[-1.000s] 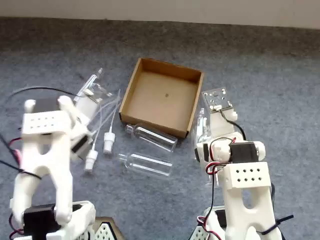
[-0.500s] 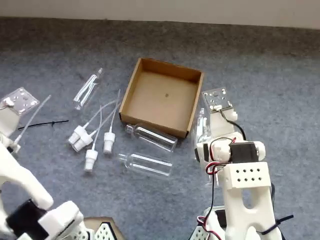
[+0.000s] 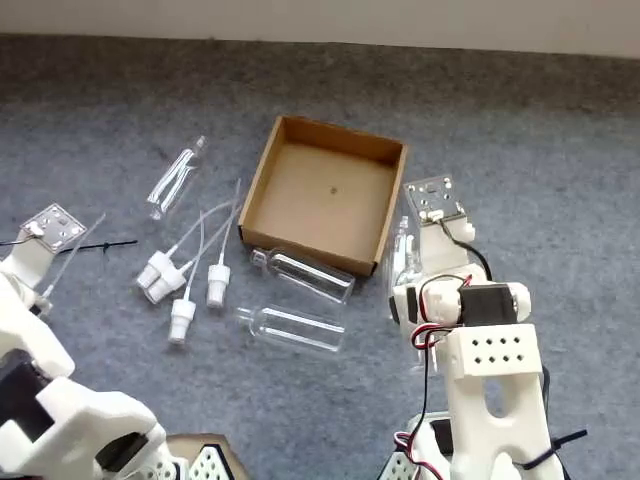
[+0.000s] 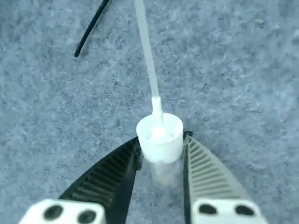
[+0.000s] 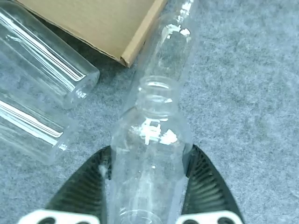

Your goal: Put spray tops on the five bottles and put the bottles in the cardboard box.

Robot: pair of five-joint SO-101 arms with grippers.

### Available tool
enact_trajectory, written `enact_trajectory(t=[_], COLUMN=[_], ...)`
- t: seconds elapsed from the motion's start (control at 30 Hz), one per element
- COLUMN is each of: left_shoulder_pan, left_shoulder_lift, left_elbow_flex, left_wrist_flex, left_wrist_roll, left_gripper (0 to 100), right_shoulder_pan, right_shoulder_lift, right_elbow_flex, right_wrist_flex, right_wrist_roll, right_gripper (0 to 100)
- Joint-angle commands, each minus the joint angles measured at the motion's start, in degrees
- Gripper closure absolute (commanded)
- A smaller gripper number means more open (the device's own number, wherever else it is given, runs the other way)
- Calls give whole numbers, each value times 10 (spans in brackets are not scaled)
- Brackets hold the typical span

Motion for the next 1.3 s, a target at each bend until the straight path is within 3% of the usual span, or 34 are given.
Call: enact_trajectory(t=[0.0, 0.17, 0.23, 0.37, 0.53, 0.6, 0.8, 0.9, 1.03, 1.27], left_shoulder_pan=[-6, -16, -25, -40, -28, -6, 20, 14, 11, 13], left_shoulder_lift=[4, 3, 3, 3, 8, 9, 10, 10, 10, 10], left_elbow_flex=[-7, -18, -35, -105, -207, -219, -167, -145, -123, -86], left_wrist_flex=[-25, -23, -22, 29, 236, 279, 226, 188, 143, 117], left_wrist_roll=[-100, -98, -61, 108, 370, 467, 870, 1023, 1124, 1193], left_gripper=[827, 822, 825, 825, 822, 822, 788, 736, 718, 718], right_shoulder_pan=[-4, -4, -4, -4, -4, -4, -4, -4, -4, -4], right_shoulder_lift=[-12, -12, -12, -12, -12, -12, -12, -12, -12, -12], right_elbow_flex=[-3, -3, -3, -3, -3, -3, -3, -3, -3, -3], right_wrist_flex=[5, 5, 5, 4, 4, 4, 4, 4, 4, 4], right_wrist_roll=[-2, -2, -2, -2, -2, -2, -2, -2, -2, -2], right_gripper=[976, 976, 976, 976, 976, 976, 976, 976, 976, 976])
